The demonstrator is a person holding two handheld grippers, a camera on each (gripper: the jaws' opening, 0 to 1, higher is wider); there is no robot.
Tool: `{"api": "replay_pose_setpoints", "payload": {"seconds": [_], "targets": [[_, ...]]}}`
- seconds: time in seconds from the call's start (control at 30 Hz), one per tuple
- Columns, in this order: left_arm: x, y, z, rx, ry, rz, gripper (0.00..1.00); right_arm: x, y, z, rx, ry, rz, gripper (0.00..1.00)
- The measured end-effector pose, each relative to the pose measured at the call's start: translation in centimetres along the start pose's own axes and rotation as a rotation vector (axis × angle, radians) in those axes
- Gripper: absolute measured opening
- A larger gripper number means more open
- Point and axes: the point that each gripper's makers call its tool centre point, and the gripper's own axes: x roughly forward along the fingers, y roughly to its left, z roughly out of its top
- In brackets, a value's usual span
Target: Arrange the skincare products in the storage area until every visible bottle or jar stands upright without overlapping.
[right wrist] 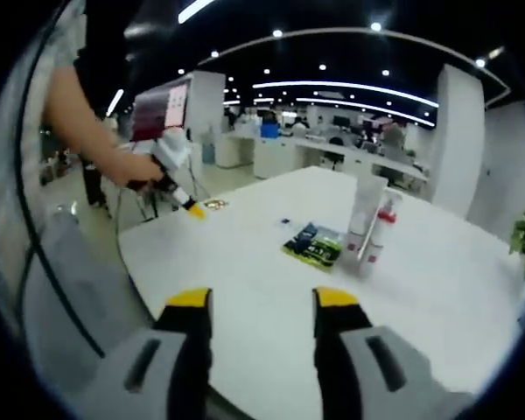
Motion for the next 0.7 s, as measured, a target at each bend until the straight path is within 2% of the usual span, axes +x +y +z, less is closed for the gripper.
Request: {"api": "replay_pose_setpoints", "payload": {"seconds": [0.1,0.13,0.17,0.23,0.33,0.57,0.7], "targets": [[1.3,1.1,0.5,-0.008,0.017,0.027,0.64,0.1,0.0,-0.3,-0.017,0.011,-0.005,0.43],[1.8,1.9,0.8,-0.037,0.021,0.044,0.65,0.1,-0.1,-0.3,-0.016,0.015,-0.006,0.43],[2.3,2.4,1.3,-0.063,0.011,0.057,0.66,0.1,-0.2,-0.4,-0.015,0.019,-0.009,0.43],[3.0,3.4,2.4,-0.059,-0.008,0.085,0.69,0.2,-0.5,-0.6,-0.006,0.026,-0.017,0.43],[3.9,3.7,3.9,-0.041,-0.035,0.084,0.69,0.3,-0.6,-0.9,-0.001,0.041,-0.018,0.43],[6.1,6.2,5.7,-0.031,-0.019,0.118,0.69,0.6,-0.2,-1.3,-0.027,0.066,-0.007,0.42],[7.0,7.2,6.5,-0.08,-0.019,0.12,0.68,0.7,-0.3,-1.6,-0.009,0.078,-0.005,0.42]]}}
